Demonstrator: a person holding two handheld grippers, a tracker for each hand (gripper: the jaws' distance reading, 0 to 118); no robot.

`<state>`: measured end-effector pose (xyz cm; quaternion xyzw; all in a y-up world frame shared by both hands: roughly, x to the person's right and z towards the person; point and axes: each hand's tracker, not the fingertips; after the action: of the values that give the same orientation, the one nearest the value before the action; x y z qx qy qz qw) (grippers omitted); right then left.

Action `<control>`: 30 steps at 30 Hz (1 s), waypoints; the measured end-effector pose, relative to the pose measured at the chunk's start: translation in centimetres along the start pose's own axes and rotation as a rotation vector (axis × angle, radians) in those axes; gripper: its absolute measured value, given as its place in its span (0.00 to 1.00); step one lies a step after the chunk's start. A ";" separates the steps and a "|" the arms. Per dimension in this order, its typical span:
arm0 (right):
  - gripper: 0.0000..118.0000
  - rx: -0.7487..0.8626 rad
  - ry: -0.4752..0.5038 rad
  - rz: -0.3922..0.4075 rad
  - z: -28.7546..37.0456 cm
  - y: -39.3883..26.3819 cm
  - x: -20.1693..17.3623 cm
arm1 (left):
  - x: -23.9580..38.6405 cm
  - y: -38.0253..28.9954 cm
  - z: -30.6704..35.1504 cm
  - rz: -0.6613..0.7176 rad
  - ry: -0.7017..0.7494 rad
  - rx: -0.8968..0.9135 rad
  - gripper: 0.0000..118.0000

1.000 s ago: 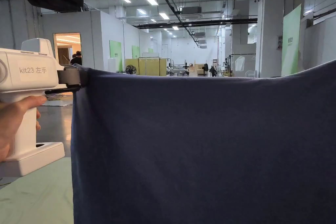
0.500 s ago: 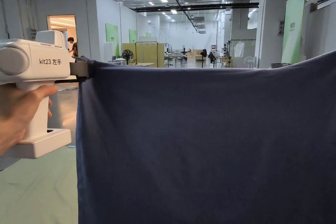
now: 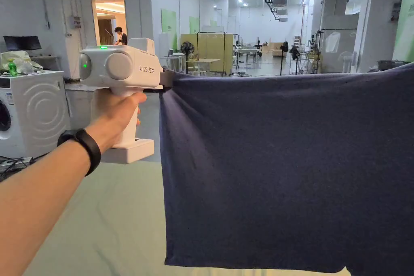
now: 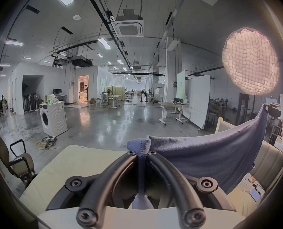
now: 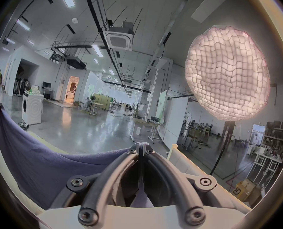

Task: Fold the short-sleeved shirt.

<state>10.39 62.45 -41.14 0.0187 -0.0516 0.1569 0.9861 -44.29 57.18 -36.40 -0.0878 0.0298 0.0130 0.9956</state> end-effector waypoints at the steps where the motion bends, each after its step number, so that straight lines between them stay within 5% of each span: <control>1: 0.03 0.012 -0.016 0.018 -0.3 0.0 -0.3 | -0.2 0.0 -0.2 0.010 -0.004 0.002 0.05; 9: 0.03 -0.015 0.006 0.084 -2.4 -0.9 -1.7 | -0.6 -0.9 -3.9 0.060 0.006 -0.008 0.05; 20: 0.03 -0.145 0.110 -0.045 -4.5 -12.1 -3.1 | -0.3 -10.8 -6.6 0.095 -0.019 -0.138 0.05; 30: 0.03 -0.254 0.251 -0.091 2.3 -22.3 -3.3 | -1.3 -20.7 -1.6 0.005 -0.085 -0.242 0.05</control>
<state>14.00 40.13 -39.69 -0.1236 0.0532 0.1053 0.9853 -45.01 36.52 -34.33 -0.2068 -0.0142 0.0226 0.9780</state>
